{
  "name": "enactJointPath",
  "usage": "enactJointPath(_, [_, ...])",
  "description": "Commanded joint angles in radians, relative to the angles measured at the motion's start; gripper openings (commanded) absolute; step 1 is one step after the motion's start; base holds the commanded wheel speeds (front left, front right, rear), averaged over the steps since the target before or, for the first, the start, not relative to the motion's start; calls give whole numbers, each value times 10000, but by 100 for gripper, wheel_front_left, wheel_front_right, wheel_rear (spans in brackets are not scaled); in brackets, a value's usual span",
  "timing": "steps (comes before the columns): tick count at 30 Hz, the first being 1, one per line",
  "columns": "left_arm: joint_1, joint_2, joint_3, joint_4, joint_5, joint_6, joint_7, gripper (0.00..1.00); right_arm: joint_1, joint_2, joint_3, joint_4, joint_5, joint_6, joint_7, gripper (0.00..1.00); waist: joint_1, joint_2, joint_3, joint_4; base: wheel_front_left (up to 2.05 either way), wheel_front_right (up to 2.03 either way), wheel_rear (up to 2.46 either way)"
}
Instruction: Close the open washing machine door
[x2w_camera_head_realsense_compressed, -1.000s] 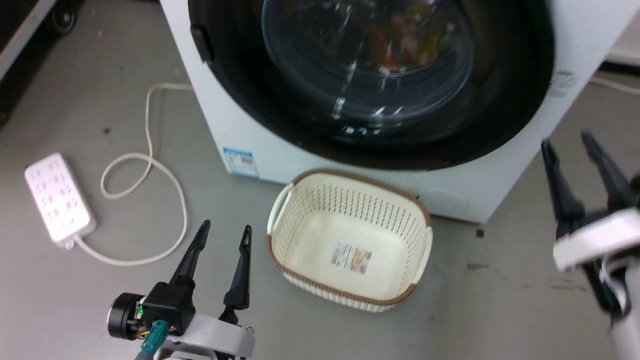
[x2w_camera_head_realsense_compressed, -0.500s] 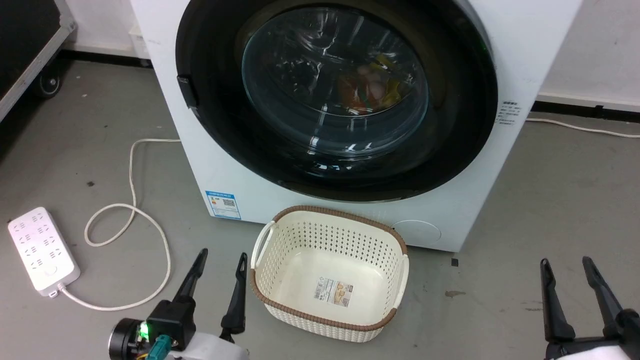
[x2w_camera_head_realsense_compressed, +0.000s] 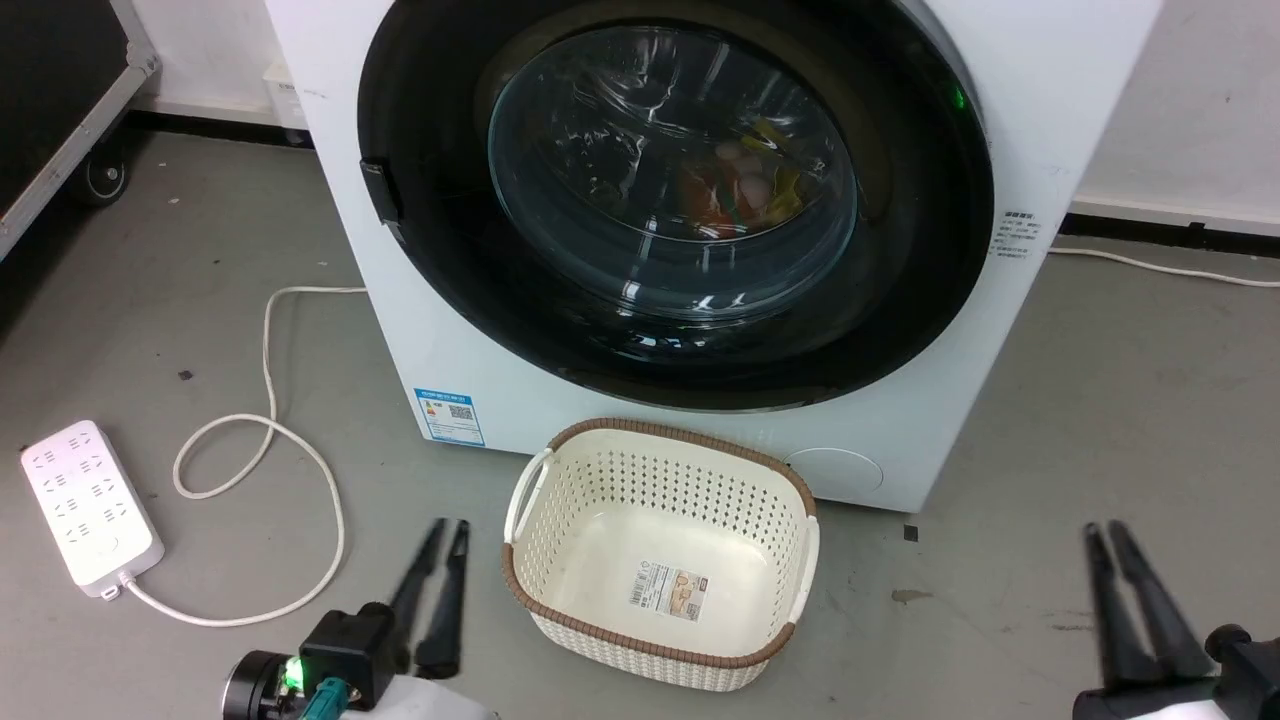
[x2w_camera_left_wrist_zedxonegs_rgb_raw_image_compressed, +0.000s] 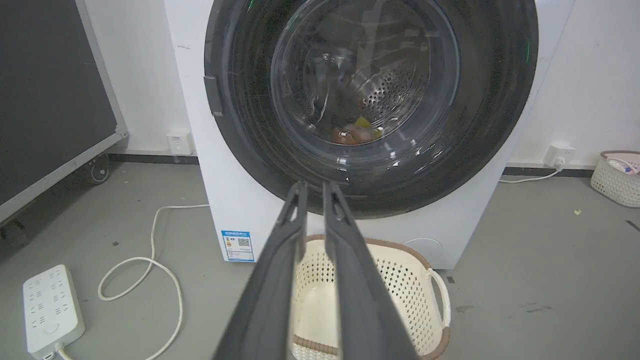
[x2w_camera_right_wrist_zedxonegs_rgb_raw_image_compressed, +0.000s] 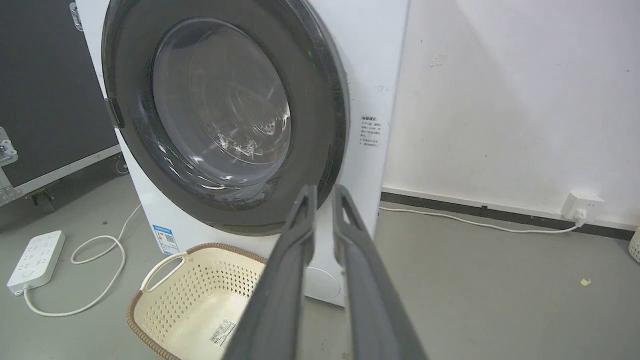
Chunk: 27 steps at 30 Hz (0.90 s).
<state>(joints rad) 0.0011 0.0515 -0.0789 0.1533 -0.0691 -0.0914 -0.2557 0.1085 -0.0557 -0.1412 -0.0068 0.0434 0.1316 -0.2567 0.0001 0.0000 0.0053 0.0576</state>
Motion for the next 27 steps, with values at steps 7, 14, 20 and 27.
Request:
enactJointPath(7, [-1, -1, 44, -82, 37, 49, 137, 0, -58, 3, 80, 4, -23, -1, 138, 0, 0, 0, -3, -31, 0, 0, 0])
enactJointPath(14, [-1, -1, 88, -168, 76, 100, 281, 0, -119, 6, 158, 7, -48, -1, 282, 0, 0, 0, -6, -63, 0, 0, 0])
enactJointPath(20, [-2, -2, 126, -242, 109, 144, 403, 0, -171, 9, 226, 11, -69, -1, 405, 0, 0, 0, -8, -91, 0, 0, 0])
enactJointPath(27, [-2, -3, 170, -328, 148, 195, 547, 0, -232, 12, 305, 15, -93, -2, 549, 0, 0, 0, -11, -123, 0, 0, 0])
